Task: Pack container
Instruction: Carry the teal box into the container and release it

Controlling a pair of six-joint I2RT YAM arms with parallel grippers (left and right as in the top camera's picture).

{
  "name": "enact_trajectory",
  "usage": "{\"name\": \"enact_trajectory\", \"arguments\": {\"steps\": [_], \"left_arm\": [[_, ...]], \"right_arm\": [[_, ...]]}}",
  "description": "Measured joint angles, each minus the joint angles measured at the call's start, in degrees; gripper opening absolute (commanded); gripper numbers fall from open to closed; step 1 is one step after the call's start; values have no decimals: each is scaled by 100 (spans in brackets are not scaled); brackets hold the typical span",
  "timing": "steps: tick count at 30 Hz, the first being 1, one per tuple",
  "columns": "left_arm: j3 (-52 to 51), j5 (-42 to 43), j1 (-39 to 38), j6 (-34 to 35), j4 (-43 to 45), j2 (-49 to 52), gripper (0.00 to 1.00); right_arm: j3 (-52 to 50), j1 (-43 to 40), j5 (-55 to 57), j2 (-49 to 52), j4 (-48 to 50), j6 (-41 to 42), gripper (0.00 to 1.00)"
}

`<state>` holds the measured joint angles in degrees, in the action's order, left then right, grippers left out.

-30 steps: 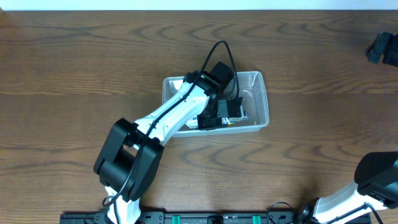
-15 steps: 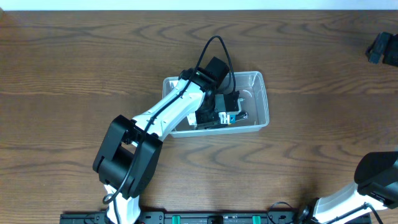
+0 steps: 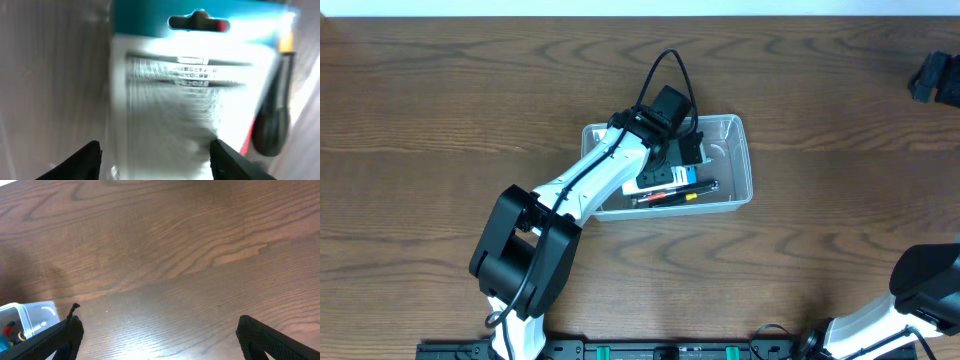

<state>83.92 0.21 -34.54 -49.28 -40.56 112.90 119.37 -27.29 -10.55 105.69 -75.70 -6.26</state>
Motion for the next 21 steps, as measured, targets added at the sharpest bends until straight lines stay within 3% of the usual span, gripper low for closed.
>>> {"name": "enact_trajectory", "arguments": {"steps": [11,17,21], "left_arm": [[0,-260,4,179,11,-11,61],[-2,-472,7,461,-59,-275,78],[-7,-723,114,844,-87,-997,90]], "right_arm": [[0,0,0,0,0,0,99],[0,13,-2,0,-15,-33,99],[0,129,-31,0,-35,-249,99]]}}
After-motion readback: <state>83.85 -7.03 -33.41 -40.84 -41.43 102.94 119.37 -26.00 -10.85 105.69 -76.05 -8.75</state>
